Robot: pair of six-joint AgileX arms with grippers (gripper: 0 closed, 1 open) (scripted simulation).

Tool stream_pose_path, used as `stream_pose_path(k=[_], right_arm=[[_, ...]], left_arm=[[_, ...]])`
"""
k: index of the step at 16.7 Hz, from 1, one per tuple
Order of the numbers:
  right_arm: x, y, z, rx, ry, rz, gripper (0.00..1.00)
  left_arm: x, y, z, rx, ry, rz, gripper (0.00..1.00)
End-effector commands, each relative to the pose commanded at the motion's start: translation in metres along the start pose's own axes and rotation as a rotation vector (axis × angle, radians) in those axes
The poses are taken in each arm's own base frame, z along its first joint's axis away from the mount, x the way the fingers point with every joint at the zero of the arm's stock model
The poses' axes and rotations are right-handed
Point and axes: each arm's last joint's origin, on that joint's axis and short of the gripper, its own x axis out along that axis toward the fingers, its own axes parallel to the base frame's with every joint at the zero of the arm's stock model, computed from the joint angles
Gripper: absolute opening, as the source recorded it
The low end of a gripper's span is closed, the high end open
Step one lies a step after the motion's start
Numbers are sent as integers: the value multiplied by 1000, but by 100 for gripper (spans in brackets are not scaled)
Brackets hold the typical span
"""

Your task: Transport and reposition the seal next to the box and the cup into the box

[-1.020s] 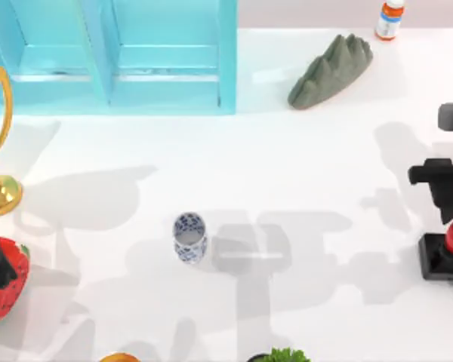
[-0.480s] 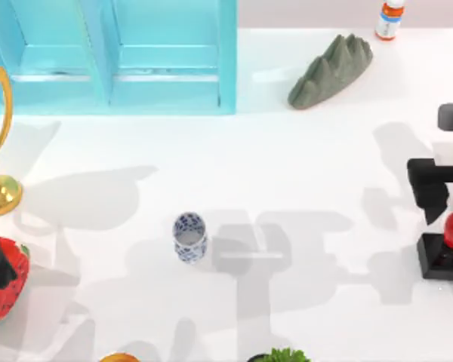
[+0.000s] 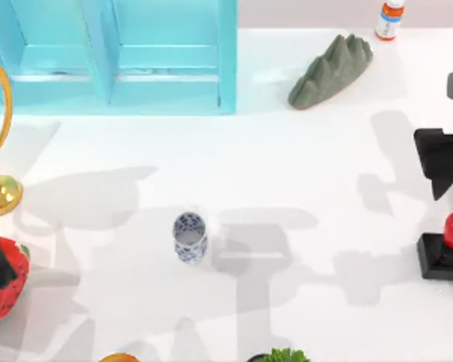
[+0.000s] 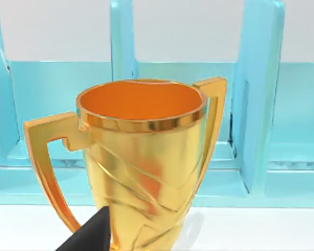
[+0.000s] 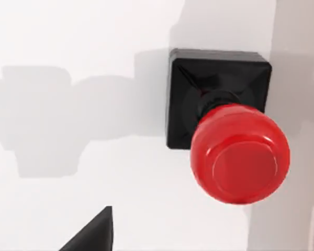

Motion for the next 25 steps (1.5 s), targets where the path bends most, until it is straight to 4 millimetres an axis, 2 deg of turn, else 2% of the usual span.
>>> stream_pose_path(k=[3,5,11,14,17,20,22,25], right_arm=[[-40,-1,-3,0,-1,1,100],[-55,-2,-6,-1,-4,1,100],[-57,0,-6,-4,-2,0,100],[-55,21,5,-8,8,-9,100],[-46,73,27,-10,14,-28,100],[-34,147,41,-10,-18,-33,100],[-23,200,39,-8,-49,-24,100],[-1,272,19,-5,-86,-4,100]], left_arm=[[0,0,0,0,0,0,100],[0,0,0,0,0,0,100],[0,0,0,0,0,0,100],[0,0,0,0,0,0,100],[0,0,0,0,0,0,100],[0,0,0,0,0,0,100],[0,0,0,0,0,0,100],[0,0,0,0,0,0,100]])
